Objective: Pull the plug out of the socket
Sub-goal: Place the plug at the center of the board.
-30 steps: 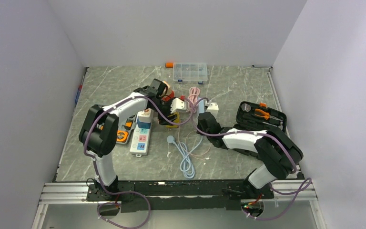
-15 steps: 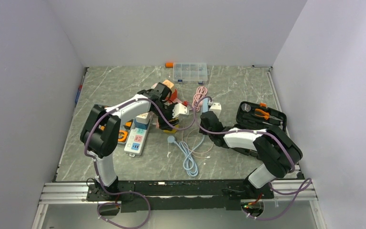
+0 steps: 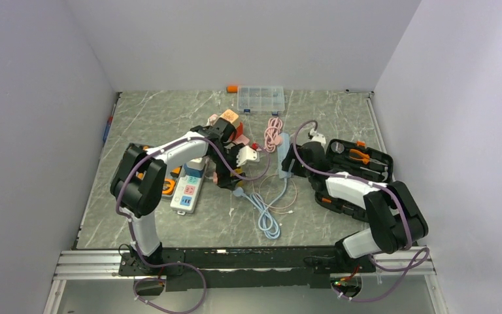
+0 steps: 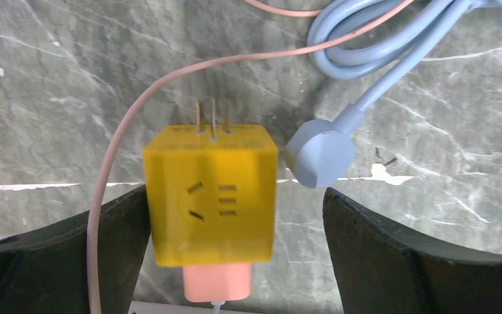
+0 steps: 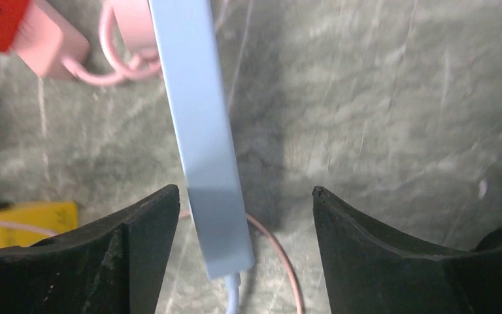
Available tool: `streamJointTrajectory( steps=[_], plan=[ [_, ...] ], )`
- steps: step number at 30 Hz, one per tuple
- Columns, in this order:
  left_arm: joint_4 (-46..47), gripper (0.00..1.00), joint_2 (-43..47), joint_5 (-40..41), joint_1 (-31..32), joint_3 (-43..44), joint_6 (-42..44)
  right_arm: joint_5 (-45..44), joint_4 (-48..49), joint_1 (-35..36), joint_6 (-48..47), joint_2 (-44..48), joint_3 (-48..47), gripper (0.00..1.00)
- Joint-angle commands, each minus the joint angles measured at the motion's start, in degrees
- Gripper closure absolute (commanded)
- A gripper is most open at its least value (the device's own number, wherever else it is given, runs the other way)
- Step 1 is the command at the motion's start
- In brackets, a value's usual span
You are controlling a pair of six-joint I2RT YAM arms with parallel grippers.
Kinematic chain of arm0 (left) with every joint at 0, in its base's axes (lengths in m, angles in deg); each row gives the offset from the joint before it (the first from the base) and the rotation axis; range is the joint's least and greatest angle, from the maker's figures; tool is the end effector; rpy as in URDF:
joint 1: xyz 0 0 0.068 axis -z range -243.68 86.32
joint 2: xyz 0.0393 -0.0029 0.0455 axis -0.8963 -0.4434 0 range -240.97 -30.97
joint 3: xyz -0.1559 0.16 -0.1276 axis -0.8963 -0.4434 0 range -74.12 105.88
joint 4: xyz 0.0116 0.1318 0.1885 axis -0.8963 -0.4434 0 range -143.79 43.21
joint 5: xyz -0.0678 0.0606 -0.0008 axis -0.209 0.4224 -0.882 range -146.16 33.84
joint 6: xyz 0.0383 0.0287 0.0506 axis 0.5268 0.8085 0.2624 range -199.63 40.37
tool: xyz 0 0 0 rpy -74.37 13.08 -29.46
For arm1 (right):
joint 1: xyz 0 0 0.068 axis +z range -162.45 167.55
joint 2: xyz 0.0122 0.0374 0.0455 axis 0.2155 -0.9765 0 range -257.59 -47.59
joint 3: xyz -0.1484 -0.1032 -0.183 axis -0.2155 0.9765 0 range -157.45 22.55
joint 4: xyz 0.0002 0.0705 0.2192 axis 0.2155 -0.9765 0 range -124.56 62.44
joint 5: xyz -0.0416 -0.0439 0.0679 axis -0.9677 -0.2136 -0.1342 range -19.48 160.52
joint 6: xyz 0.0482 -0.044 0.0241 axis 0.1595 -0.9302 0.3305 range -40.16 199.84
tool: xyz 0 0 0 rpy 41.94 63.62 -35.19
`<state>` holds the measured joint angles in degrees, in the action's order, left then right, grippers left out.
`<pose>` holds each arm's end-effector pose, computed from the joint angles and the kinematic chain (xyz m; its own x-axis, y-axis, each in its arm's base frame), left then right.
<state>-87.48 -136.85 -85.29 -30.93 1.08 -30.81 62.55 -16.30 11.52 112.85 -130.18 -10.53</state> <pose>0.2708 -0.2069 0.1786 -0.0706 0.8272 -0.5575 0.9971 0.0425 -0.0632 0.2527 0.1037 0.1570 -0.6392 0.3064 -0.7054 0.0543 0.9329 0.3560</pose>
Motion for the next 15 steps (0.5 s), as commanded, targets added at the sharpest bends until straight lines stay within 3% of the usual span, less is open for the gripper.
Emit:
streamJointTrajectory(
  steps=[1, 8, 15],
  plan=[
    [-6.05, 0.01, 2.63, -4.8, -0.06, 5.47, -1.08, 3.82, 0.26, -3.38, -0.93, 1.81, -5.96, 0.22],
    [-11.54, 0.0, 7.54, -10.73, -0.31, 11.27, -0.68, 11.85, 2.74, -6.58, -0.59, -6.4, -12.12, 0.19],
    [-11.65, 0.01, 9.91, -9.56, -2.48, 17.06, -4.37, 17.44, 7.07, -6.4, 0.14, -13.53, -13.32, 0.23]
  ],
)
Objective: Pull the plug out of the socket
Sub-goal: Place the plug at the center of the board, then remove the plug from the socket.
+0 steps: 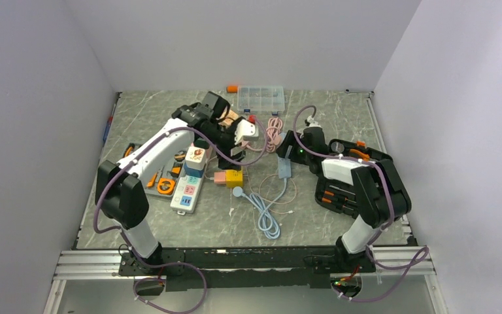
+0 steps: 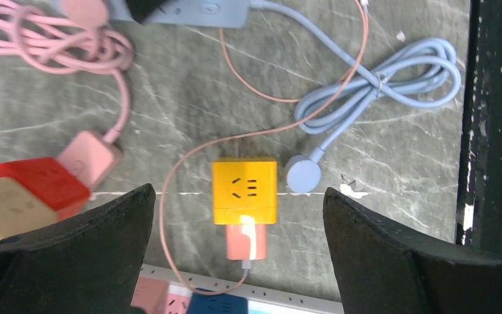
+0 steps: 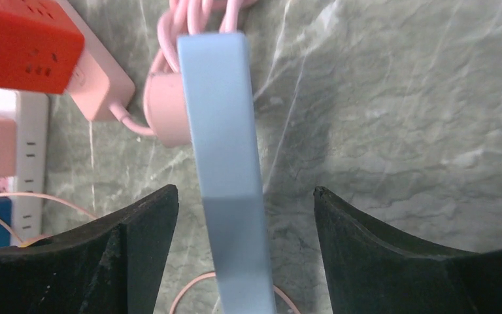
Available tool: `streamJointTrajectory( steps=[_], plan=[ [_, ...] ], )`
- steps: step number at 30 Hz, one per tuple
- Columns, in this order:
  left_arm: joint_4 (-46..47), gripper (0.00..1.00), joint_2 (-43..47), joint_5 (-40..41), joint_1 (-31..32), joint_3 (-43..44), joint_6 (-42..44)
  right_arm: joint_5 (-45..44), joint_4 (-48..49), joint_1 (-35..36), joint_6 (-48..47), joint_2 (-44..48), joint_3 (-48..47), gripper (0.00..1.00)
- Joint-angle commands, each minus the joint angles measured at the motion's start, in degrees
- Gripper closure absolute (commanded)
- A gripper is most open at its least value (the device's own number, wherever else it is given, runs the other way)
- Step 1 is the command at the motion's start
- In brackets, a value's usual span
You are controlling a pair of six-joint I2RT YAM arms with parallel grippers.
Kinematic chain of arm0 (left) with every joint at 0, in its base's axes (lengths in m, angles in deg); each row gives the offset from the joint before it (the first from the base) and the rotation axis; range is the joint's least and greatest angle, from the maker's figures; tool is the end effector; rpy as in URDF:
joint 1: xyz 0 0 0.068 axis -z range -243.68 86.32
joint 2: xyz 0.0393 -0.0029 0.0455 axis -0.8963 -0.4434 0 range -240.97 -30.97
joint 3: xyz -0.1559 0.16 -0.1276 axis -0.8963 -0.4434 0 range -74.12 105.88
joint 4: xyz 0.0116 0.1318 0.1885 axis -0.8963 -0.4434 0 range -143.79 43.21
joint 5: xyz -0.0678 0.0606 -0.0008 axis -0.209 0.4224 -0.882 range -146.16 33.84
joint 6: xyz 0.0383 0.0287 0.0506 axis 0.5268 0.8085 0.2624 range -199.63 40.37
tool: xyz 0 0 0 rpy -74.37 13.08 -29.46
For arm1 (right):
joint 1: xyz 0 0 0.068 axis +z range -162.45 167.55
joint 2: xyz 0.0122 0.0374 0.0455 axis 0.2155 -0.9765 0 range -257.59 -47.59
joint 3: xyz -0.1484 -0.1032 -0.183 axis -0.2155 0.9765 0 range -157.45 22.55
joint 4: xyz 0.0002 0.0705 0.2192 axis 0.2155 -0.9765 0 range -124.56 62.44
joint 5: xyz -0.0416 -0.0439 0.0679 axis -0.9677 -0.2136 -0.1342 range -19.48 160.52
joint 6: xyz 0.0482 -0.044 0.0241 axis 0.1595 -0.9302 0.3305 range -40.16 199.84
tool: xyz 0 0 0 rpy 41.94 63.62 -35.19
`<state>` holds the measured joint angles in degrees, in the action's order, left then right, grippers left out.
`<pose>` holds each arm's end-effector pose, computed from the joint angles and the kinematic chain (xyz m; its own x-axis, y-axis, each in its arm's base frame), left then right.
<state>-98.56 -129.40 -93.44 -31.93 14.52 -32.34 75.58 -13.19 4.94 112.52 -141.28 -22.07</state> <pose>0.2639 -0.2036 0.2772 -0.0192 0.6995 -0.7144 0.9998 0.0160 -0.0112 0.3105 0.1024 0.1663 -0.6552 0.3585 -0.6649 -0.0154 0.8737 0.4863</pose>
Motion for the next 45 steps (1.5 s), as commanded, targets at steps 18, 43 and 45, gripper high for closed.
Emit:
streamJointTrajectory(
  steps=[18, 43, 45],
  plan=[
    [22.27, 0.01, -8.32, -2.51, -1.43, 8.6, -6.2, 4.91, 3.54, 3.8, -1.08, 0.47, -4.62, 1.0],
    [34.8, 0.01, -18.47, 2.63, 1.78, 5.94, 3.61, 14.67, 0.42, 5.75, -2.01, 8.75, -8.47, 1.0],
    [35.02, 0.01, -19.19, 3.09, 1.75, 6.65, 2.99, 15.4, 0.41, 5.96, -2.16, 9.02, -8.25, 1.0]
  ],
)
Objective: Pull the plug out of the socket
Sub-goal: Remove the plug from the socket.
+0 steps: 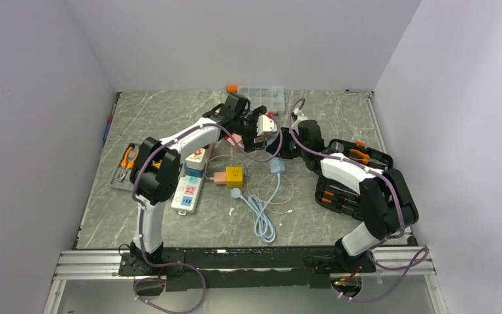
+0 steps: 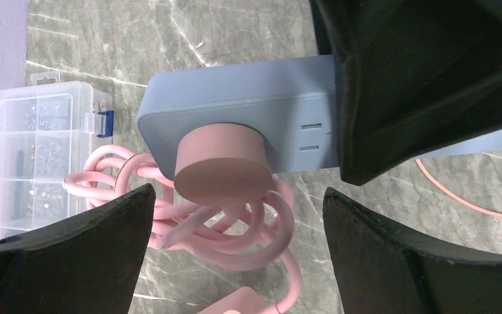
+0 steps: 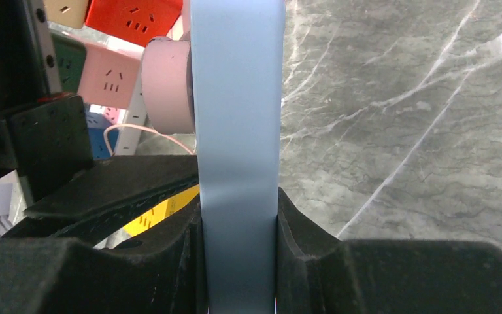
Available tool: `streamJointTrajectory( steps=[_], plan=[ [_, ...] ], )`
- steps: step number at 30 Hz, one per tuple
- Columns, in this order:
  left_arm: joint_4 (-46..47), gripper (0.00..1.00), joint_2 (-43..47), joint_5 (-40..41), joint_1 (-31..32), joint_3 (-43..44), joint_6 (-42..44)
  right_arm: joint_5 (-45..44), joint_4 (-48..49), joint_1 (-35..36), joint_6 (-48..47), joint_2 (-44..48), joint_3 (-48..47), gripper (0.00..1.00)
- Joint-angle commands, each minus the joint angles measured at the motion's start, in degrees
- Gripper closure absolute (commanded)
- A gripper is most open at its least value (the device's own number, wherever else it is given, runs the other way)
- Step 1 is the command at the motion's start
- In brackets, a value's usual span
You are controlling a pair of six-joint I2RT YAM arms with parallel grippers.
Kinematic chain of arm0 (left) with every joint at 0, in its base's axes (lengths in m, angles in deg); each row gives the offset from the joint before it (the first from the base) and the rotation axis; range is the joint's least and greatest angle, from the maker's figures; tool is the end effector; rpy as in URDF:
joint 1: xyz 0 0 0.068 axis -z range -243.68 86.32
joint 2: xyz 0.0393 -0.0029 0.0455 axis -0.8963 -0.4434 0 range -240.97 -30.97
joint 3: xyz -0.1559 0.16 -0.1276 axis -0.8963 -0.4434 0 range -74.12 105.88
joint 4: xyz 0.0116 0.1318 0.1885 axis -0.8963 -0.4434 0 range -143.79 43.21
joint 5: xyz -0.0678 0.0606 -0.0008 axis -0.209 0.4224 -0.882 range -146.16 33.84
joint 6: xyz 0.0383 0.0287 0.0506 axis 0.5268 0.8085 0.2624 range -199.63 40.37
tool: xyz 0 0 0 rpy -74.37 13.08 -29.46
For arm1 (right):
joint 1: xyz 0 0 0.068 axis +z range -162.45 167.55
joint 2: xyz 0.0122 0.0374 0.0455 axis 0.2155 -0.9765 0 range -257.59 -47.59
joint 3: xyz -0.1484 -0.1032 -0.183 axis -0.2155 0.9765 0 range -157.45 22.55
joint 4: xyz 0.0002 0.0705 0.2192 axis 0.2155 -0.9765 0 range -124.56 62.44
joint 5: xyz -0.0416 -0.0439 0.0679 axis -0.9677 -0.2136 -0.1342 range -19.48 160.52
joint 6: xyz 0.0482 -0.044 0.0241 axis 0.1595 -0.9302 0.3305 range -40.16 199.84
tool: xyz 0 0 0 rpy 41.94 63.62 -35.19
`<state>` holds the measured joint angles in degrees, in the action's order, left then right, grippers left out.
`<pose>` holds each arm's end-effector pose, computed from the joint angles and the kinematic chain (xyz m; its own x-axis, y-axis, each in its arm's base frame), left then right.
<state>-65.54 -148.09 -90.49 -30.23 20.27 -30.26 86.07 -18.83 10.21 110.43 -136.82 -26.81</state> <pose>0.3510 -0.2700 0.2278 0.2532 0.5839 -0.7713 0.9454 0.0200 0.3254 0.2963 0.1401 0.2055 -0.7073 0.2361 -0.6663 -0.2589 0.7906 0.5550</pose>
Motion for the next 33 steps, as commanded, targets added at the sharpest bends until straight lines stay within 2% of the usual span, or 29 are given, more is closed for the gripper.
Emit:
streamJointTrajectory(
  steps=[1, 3, 9, 10, 11, 12, 13, 14, 25, 33],
  plan=[
    [1.67, 0.01, -0.8, 0.16, 0.11, 1.36, 0.83, 5.22, 5.99, 0.84, -0.16, 4.64, -3.42, 1.0],
    [1.15, 0.03, -1.23, 0.06, 0.08, 1.79, 1.38, 5.99, 6.25, 1.15, -0.34, 4.76, -3.14, 1.0],
    [-0.17, 0.37, -2.15, 1.35, 0.1, 3.11, 1.98, 5.16, 6.08, 1.22, -1.01, 4.14, -2.13, 1.0],
    [0.04, 0.47, -2.11, 1.53, 0.12, 2.89, 2.11, 5.11, 6.04, 1.25, -1.05, 3.93, -2.02, 1.0],
    [0.33, 0.62, -2.0, 1.78, 0.06, 2.68, 2.32, 4.95, 6.13, 1.25, -1.01, 3.71, -1.86, 1.0],
    [0.71, 0.83, -2.05, 2.18, 0.06, 2.5, 2.18, 4.5, 6.09, 1.21, -0.99, 3.56, -1.67, 1.0],
    [1.21, 0.97, -2.12, 2.96, 0.04, 2.44, 1.51, 3.64, 5.85, 1.28, -1.16, 3.42, -1.5, 1.0],
    [1.03, 1.0, -2.33, 3.54, 0.09, 2.83, 0.95, 2.48, 5.29, 1.27, -1.37, 2.94, -1.37, 1.0],
    [-1.8, 1.0, -3.08, 0.4, -0.21, 4.56, 0.92, -8.41, 0.32, 1.07, -2.54, -3.24, -1.41, 1.0],
    [-2.38, 1.0, -0.71, -4.23, -1.57, 2.4, 2.38, -8.31, 1.5, -1.74, -1.84, -9.8, -1.94, 1.0]
  ],
)
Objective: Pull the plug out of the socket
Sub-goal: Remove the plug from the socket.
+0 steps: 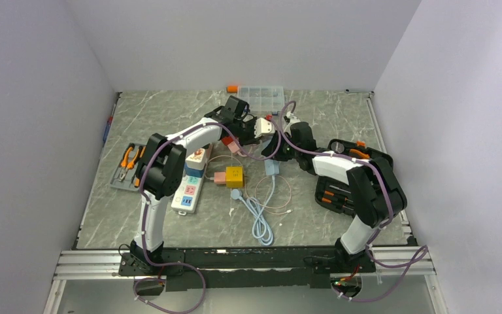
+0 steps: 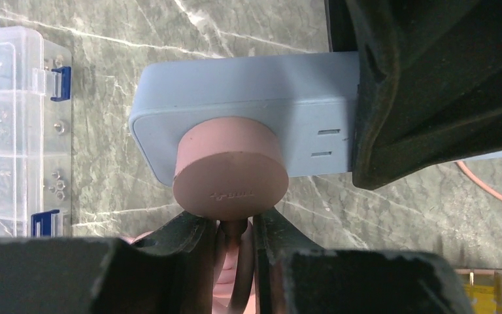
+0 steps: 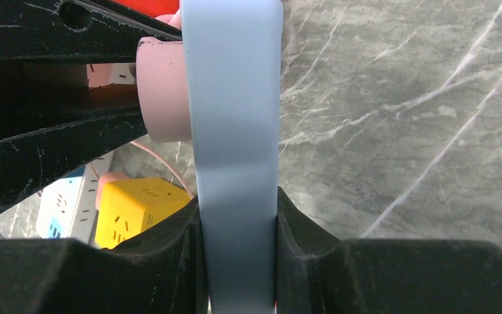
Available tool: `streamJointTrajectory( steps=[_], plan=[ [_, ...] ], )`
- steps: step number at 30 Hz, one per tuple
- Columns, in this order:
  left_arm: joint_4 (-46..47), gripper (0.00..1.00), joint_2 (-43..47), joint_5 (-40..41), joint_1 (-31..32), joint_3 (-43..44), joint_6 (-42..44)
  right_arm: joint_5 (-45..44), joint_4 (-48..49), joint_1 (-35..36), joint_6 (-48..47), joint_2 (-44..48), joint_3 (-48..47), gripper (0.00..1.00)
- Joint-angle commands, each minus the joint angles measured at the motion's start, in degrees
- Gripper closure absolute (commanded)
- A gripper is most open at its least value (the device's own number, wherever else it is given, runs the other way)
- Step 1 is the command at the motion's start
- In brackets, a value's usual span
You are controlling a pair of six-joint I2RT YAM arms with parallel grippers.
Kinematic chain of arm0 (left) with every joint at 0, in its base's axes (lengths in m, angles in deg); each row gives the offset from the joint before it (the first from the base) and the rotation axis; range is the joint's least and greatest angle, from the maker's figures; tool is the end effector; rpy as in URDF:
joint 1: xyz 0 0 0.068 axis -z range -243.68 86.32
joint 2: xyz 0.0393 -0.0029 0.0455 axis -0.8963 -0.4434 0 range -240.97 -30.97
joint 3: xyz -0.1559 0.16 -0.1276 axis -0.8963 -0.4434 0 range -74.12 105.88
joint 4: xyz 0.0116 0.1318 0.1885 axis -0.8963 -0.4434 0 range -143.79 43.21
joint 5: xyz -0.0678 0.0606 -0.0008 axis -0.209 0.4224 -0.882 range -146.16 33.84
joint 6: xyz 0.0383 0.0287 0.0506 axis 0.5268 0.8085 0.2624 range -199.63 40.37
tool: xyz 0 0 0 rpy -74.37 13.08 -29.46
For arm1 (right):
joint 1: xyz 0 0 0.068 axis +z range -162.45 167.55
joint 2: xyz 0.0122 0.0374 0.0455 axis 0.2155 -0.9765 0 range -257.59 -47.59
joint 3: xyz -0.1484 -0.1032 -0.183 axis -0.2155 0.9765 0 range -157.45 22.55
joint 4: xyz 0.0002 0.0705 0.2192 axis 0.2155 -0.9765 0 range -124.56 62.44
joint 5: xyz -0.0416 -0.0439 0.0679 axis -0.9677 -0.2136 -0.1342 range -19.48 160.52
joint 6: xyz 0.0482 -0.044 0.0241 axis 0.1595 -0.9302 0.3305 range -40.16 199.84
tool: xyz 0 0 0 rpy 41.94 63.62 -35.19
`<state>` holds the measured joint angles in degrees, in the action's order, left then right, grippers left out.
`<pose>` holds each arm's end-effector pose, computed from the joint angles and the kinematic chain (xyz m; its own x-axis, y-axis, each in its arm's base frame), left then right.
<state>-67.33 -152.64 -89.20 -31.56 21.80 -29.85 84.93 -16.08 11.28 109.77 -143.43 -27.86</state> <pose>0.3653 -0.2657 0.1988 0.1887 0.6373 -0.7471 0.9613 0.0357 0.2732 0.3085 0.1509 0.1797 -0.7317 0.2064 -0.6496 -0.2464 0.8085 0.5344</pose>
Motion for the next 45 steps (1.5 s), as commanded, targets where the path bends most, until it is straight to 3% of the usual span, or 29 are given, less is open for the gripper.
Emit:
streamJointTrajectory(
  steps=[1, 11, 37, 45],
  plan=[
    [-0.9, 1.0, 3.91, -6.38, -0.53, 1.08, 2.16, -7.07, -1.01, -3.07, -1.27, -3.54, -0.87, 1.0],
    [-6.7, 1.0, 3.94, -12.85, -2.25, 3.5, 3.84, -10.52, -1.7, -6.84, 0.47, -6.53, 0.32, 1.0],
    [-10.79, 1.0, 4.97, -17.65, -3.12, 4.05, 5.42, -29.2, -10.56, -9.35, 9.1, -6.71, 1.66, 1.0],
    [-10.61, 1.0, 4.69, -18.16, -4.09, 4.22, 4.41, -24.48, -5.66, -9.76, 8.06, -1.72, 4.27, 1.0]
  ],
)
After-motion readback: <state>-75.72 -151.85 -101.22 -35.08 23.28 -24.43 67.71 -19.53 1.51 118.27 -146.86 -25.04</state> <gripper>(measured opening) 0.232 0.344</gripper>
